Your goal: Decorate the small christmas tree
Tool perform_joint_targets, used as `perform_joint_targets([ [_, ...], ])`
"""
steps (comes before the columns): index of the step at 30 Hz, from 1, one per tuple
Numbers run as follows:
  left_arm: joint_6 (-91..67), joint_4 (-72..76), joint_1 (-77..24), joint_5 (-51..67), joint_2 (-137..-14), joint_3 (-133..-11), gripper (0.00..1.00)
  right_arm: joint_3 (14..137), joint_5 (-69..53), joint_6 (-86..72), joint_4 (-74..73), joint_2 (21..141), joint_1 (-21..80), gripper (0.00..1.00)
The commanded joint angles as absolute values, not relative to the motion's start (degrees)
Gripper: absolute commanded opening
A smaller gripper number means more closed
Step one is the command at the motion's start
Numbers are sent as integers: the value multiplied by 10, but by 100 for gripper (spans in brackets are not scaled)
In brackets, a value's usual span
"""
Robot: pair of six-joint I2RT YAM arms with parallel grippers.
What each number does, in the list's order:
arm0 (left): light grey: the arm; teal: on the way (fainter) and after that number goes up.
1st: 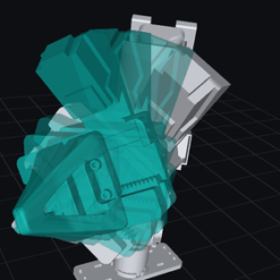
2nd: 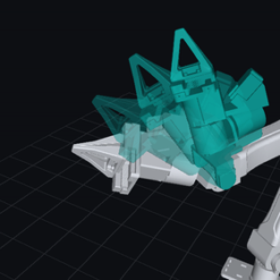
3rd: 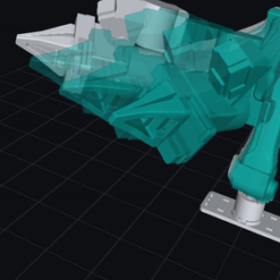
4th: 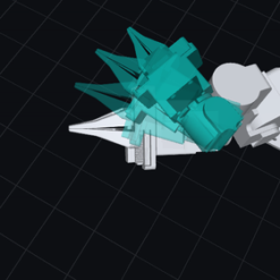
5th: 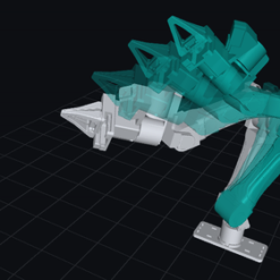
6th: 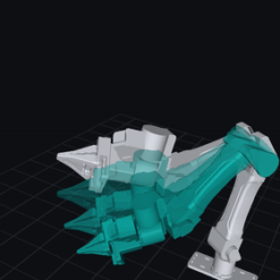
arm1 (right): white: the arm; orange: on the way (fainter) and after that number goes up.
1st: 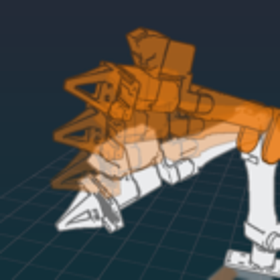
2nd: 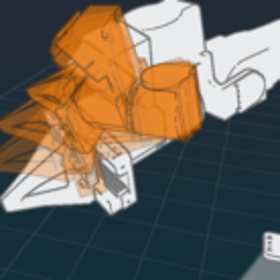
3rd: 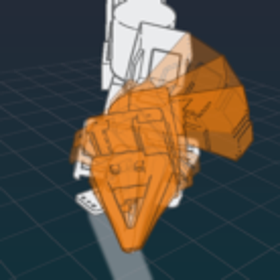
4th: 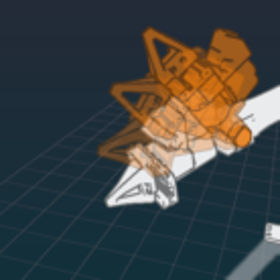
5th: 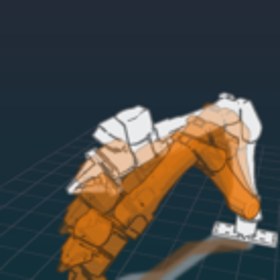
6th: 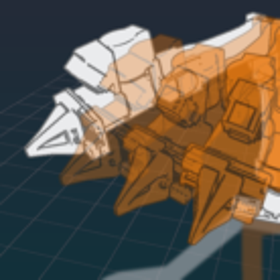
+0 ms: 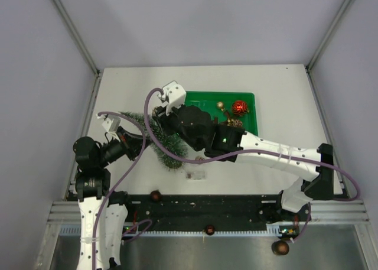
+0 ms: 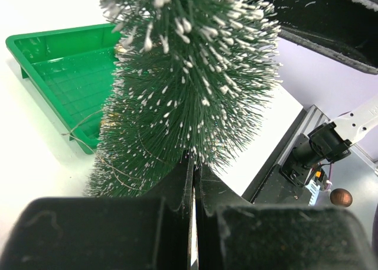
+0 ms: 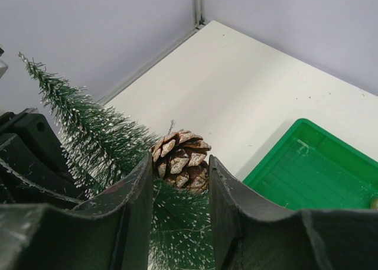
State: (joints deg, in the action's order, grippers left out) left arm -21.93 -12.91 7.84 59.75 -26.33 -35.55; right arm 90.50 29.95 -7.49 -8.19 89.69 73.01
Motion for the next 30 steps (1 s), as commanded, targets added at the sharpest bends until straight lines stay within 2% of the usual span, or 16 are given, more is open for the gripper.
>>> perform_joint_targets([
  [1, -214, -119, 79, 611, -258, -359, 0, 915, 318, -63, -64, 896, 737, 35],
  [17, -214, -120, 79, 610, -261, -367, 0, 799, 323, -124, -81, 821, 737, 34],
  [30, -219, -120, 79, 609, -265, -370, 0, 768, 237, -168, -60, 784, 738, 34],
])
